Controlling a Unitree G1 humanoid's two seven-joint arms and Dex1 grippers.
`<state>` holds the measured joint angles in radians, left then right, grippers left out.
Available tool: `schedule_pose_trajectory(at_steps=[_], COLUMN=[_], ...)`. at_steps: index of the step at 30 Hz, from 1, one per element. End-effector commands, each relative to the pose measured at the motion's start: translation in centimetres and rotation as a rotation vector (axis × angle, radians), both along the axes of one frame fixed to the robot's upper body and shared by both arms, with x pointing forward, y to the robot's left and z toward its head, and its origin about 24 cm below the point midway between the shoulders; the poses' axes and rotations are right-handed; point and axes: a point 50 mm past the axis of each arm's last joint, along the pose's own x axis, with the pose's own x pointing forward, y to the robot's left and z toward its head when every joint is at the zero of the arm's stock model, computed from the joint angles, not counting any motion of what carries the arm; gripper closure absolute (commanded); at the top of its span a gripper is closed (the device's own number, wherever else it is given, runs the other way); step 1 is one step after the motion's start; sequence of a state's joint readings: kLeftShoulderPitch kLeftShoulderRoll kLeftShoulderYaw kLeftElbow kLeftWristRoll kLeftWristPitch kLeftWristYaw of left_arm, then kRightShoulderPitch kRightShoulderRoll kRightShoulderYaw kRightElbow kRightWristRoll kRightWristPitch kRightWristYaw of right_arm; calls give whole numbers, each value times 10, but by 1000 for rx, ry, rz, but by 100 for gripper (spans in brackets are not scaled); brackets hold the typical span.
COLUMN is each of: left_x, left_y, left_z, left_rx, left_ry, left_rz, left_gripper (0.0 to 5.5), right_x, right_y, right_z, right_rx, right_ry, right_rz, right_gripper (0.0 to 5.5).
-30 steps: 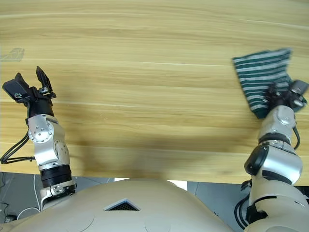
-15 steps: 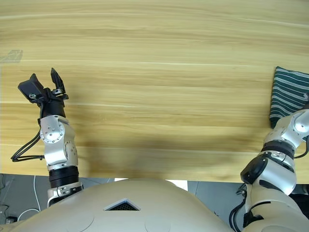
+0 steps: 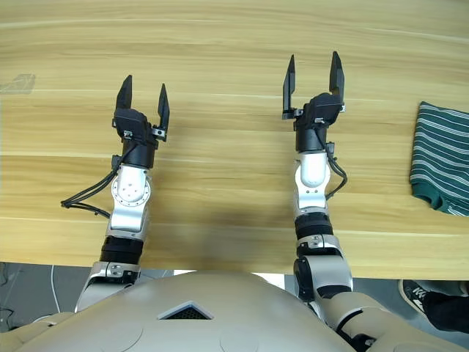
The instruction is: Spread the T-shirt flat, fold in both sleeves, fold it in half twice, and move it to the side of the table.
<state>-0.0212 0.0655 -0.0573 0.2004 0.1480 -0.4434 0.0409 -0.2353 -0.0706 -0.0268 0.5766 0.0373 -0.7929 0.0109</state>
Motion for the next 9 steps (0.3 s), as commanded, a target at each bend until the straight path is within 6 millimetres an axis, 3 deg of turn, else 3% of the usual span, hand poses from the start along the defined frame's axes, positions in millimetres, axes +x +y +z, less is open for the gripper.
schedule_pose_trajectory(at_steps=[1,9], left_x=[2,4], left_y=[10,6], left_z=[-6,-8], left_rx=[-67,-78], left_ry=[45,65], left_rz=[61,73], left_gripper=[248,248], right_x=[4,3], right_y=[0,-5], right_z=[-8,-13], right_rx=[52,28], right_ry=[75,103], right_rz=[18,18], right_gripper=[175,175])
